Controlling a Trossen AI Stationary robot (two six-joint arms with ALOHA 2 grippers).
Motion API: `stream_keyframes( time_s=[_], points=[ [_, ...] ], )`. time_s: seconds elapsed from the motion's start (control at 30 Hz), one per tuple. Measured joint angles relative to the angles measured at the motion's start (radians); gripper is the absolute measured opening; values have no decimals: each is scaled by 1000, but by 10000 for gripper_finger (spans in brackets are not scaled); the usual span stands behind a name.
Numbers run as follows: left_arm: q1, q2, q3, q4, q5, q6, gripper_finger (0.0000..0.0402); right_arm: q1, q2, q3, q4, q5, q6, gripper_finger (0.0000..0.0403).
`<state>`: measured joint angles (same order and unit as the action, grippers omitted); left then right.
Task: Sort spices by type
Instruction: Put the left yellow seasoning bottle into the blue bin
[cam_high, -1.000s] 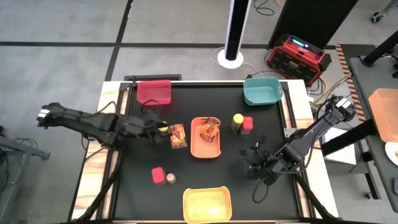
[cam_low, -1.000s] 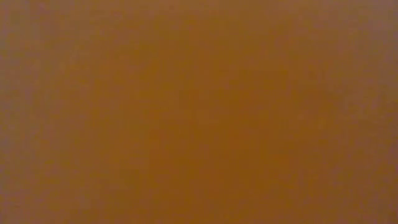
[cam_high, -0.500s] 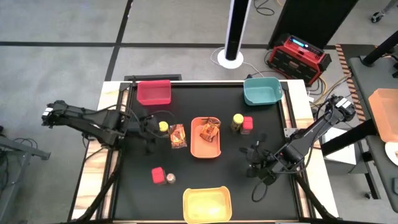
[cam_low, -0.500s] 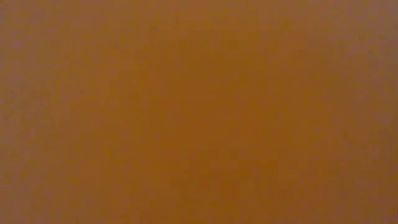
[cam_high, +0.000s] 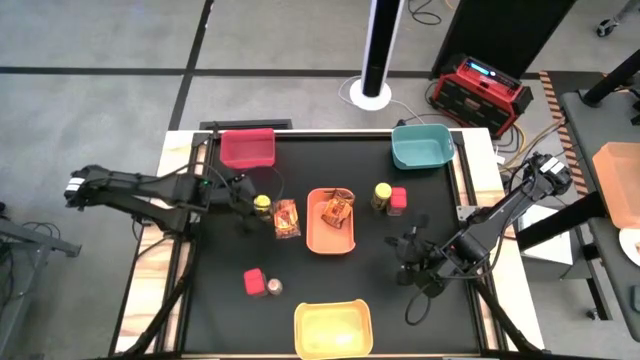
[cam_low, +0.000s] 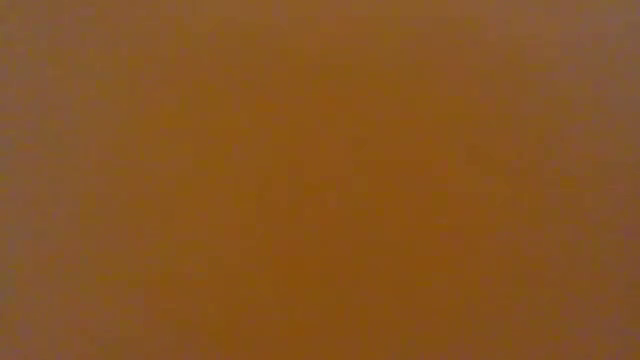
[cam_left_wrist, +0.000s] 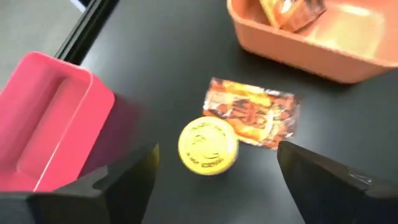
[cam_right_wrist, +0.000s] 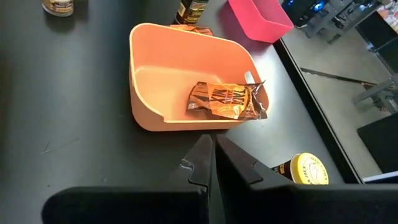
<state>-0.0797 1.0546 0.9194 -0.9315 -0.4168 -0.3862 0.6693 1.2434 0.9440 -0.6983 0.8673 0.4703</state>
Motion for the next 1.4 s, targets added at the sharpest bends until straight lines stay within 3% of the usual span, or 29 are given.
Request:
stream_keyframes(
  time_s=[0.2, 0.77, 1.4],
  points=[
    [49, 0, -76, 141, 72, 124, 332, 0, 0, 0, 0, -1, -10, 12],
    [165, 2, -238, 303, 167, 213, 333, 0, -24, 0, 0, -2, -12, 12],
    [176, 6, -325, 438, 163, 243, 308, -16, -24, 0, 0, -2, -13, 12]
  ],
)
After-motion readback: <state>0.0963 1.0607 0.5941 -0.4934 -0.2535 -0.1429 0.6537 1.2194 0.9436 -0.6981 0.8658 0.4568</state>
